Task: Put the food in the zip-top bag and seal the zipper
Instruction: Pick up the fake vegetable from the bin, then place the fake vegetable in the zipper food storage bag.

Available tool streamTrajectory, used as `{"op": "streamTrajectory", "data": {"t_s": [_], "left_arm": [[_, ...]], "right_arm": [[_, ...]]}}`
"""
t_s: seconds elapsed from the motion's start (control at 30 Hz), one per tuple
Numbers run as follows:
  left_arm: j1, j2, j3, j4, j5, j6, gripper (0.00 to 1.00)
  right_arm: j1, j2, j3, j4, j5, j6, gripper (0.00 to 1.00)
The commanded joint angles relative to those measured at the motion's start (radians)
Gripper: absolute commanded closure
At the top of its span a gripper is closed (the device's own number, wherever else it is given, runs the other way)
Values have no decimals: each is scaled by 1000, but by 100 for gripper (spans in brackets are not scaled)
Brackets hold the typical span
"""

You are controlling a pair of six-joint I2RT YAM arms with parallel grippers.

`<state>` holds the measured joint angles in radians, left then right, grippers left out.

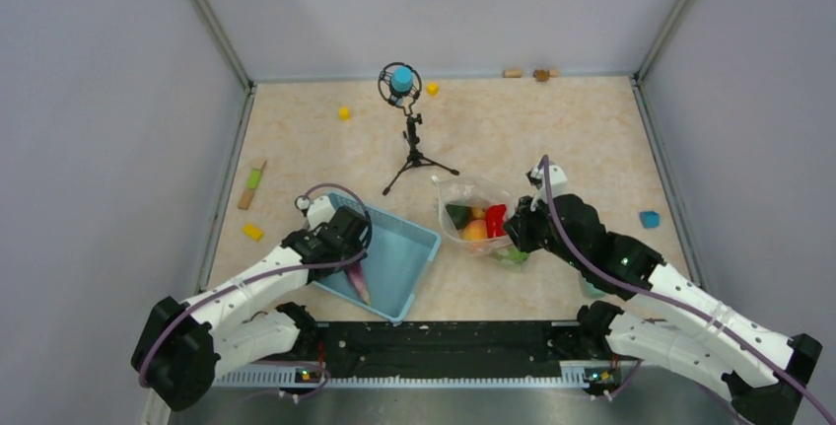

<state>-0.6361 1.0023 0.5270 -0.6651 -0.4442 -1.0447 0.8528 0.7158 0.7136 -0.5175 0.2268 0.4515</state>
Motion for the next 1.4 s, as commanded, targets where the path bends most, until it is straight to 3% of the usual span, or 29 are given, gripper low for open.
{"op": "streamTrajectory", "data": {"t_s": [0.0,0.2,0.4,0.6,0.77,0.9,1.2,1.37], "left_arm": [[6,34,0,74,37,21,46],[5,49,15,62,39,20,73],[5,-60,51,14,77,24,100],[2,-237,52,154,223,157,100],[2,-367,72,258,246,179,100],[3,-423,46,498,397,270,100],[-14,-196,190,933,962,504,100],[-58,-54,335,1014,1180,679,100]], "right_arm": [[-7,-11,0,27,15,-12,90],[-7,-23,-6,27,20,-9,90],[-7,-31,-9,28,27,-4,90],[-7,-43,-14,35,24,-5,90],[-6,-49,-15,38,16,-4,90],[-7,-51,-12,40,-1,-11,90],[-7,-62,-16,54,-49,-23,90],[-8,-70,-17,54,-58,-24,90]]}}
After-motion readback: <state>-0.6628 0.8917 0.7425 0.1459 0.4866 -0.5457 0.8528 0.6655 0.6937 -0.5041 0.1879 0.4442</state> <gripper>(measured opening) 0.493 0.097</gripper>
